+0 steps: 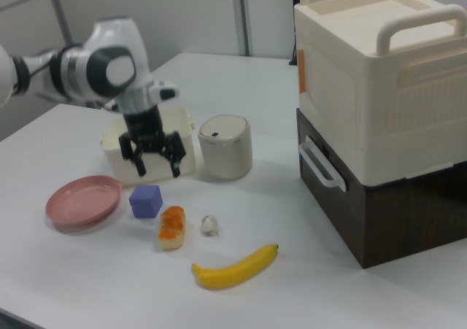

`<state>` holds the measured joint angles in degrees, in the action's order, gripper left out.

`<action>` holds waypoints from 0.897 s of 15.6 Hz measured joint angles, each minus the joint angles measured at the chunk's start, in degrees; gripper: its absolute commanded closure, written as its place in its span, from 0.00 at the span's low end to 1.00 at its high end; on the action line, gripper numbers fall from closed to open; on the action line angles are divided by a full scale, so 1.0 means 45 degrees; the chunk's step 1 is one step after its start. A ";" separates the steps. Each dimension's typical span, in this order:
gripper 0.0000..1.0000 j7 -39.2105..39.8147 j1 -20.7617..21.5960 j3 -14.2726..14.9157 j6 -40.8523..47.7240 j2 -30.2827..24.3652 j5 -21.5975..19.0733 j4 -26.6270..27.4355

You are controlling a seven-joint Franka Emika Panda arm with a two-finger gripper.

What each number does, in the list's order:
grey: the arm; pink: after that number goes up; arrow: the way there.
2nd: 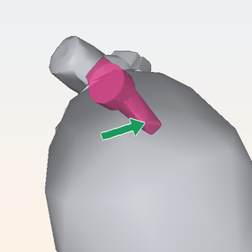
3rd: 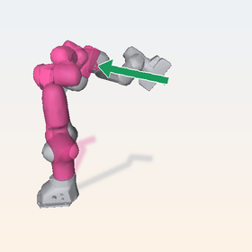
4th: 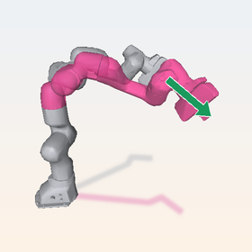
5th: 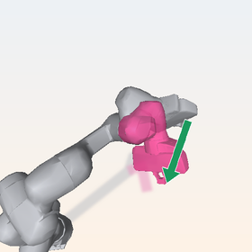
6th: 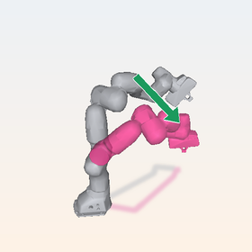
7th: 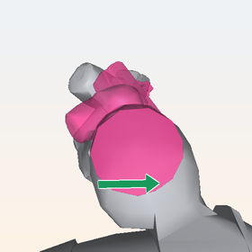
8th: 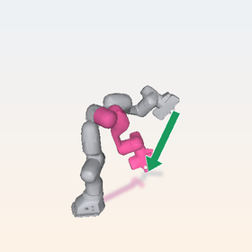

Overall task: Put the bread on a plate
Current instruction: 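Move the gripper over the orange-topped bread roll and lower it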

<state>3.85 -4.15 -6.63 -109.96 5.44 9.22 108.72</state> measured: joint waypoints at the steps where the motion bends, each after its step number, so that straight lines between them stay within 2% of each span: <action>1: 0.00 -0.0191 0.0005 -0.0134 -0.0410 -0.0065 0.0151 0.0522; 4: 0.00 -0.0386 0.0195 -0.0265 -0.1031 -0.0193 0.0427 0.1352; 9: 0.01 -0.0546 0.0396 -0.0266 -0.1044 0.0023 0.1001 0.1686; 12: 0.00 -0.1332 0.0709 -0.0275 -0.1057 0.0764 0.2144 0.1708; 14: 0.00 -0.1654 0.0848 -0.0278 -0.1183 0.1305 0.2591 0.1698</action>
<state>-3.59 -0.33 -7.88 -115.29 11.32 20.88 116.36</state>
